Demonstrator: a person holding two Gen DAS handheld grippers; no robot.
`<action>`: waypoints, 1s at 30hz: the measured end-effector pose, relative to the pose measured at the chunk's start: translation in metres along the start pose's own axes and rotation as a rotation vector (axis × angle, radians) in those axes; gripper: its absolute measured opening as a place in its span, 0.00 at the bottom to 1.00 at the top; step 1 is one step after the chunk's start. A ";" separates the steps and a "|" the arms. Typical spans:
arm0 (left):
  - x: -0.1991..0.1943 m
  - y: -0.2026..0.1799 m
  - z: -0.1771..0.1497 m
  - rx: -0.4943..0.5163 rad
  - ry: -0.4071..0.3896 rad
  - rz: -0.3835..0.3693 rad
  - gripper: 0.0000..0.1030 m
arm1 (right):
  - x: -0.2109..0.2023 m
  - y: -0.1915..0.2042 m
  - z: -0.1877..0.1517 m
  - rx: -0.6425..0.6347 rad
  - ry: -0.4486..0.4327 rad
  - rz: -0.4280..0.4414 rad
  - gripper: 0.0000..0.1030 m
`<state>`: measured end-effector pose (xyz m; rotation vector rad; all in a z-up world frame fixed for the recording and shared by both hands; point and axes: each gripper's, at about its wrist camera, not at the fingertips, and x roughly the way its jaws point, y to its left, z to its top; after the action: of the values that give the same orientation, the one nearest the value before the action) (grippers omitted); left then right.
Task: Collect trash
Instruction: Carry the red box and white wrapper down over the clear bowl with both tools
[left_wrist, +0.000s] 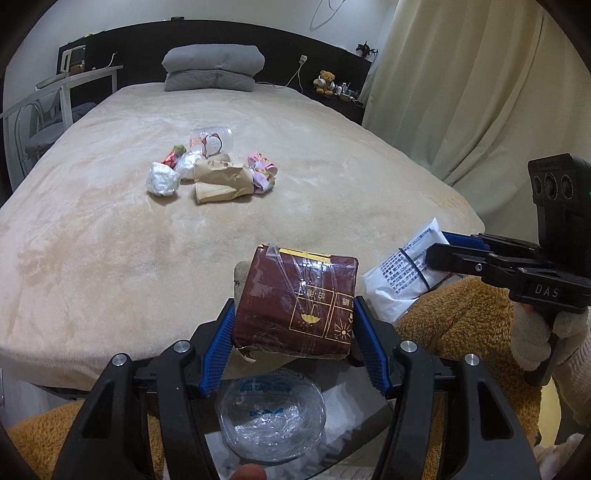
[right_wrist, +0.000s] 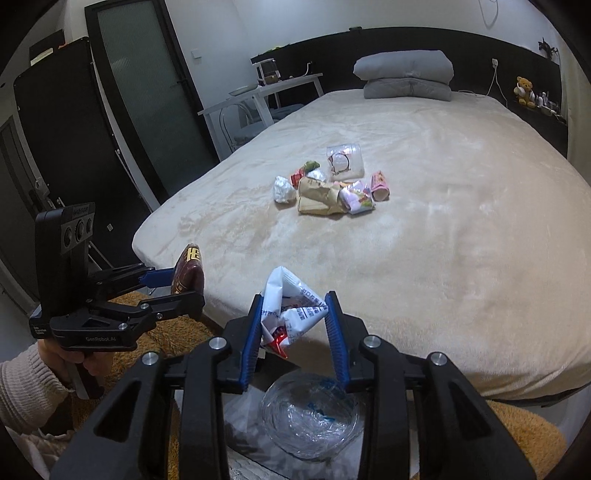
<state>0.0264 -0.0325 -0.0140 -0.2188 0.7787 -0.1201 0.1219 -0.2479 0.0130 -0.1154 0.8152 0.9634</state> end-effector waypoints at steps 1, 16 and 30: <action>0.004 0.000 -0.004 -0.005 0.014 -0.002 0.58 | 0.004 -0.002 -0.004 0.008 0.013 0.000 0.33; 0.068 0.018 -0.049 -0.082 0.223 -0.028 0.58 | 0.078 -0.031 -0.049 0.103 0.245 -0.014 0.33; 0.121 0.036 -0.090 -0.133 0.430 -0.037 0.58 | 0.132 -0.039 -0.080 0.135 0.463 -0.063 0.33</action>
<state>0.0494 -0.0340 -0.1673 -0.3392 1.2126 -0.1526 0.1471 -0.2152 -0.1410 -0.2521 1.2918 0.8291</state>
